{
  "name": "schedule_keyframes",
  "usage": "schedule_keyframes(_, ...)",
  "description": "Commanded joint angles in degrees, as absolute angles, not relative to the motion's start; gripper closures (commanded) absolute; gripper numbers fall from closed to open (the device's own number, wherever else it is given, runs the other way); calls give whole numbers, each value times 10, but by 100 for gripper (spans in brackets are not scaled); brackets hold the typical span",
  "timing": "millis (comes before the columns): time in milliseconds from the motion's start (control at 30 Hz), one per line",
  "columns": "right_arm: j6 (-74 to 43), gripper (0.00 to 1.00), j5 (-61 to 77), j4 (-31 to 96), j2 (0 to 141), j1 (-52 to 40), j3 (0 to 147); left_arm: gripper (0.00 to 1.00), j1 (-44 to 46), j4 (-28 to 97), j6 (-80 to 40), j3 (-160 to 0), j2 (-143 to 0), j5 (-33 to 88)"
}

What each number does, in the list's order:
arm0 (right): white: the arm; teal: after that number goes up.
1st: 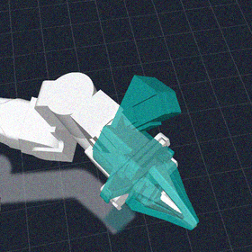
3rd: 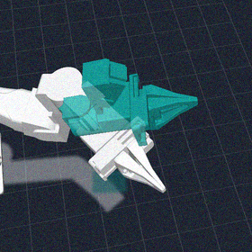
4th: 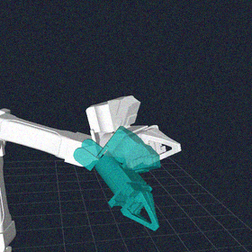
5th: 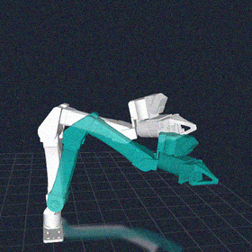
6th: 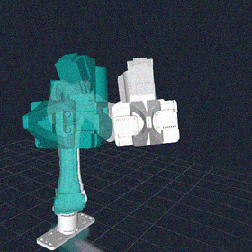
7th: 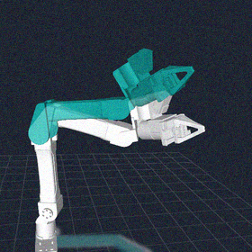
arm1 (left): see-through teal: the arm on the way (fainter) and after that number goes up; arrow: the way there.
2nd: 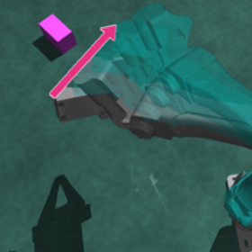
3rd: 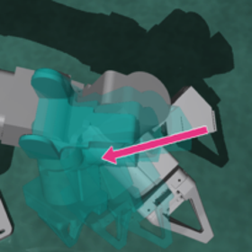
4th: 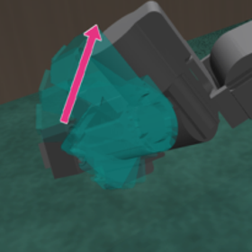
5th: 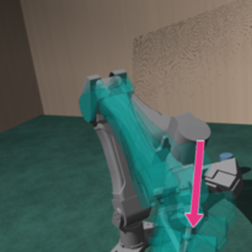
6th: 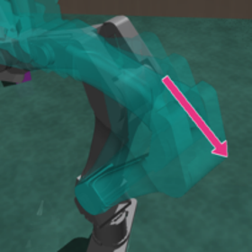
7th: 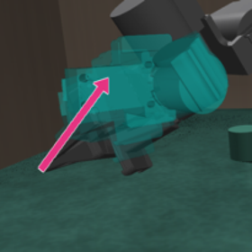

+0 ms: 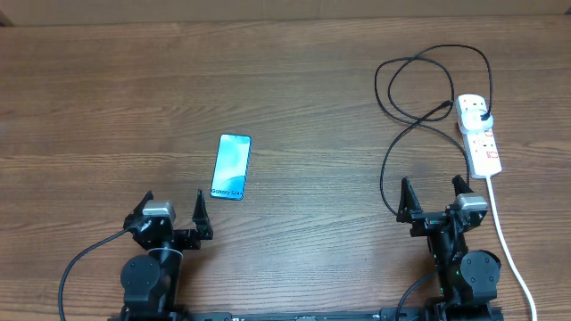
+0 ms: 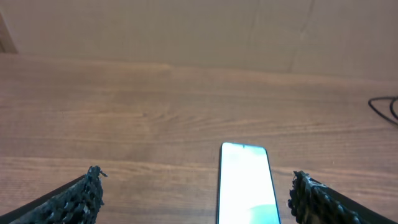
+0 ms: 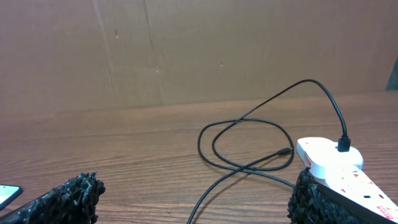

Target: Plug charger to phone and switch on socket

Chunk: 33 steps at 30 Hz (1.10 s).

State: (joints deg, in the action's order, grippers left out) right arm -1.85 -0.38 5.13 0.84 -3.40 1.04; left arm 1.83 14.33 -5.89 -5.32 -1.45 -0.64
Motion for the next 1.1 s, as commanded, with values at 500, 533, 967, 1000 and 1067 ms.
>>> schedule_keyframes(500, -16, 0, -3, 48, 3, -31, 4, 0, 15, 272, -79, -410, -381, 164)
schedule_keyframes(533, -16, 0, -3, 48, 3, -31, 4, 1, 16, 293, -79, -435, -405, 166)
schedule_keyframes(967, -16, 0, -3, 48, 3, -31, 4, 0, 140, 568, -77, -747, -705, 37)
schedule_keyframes(1000, -16, 0, -3, 48, 3, -31, 4, 0, 147, 570, -77, -749, -718, 29)
schedule_keyframes(1067, -16, 0, -3, 48, 3, -31, 4, 0, 151, 569, -77, -749, -740, 27)
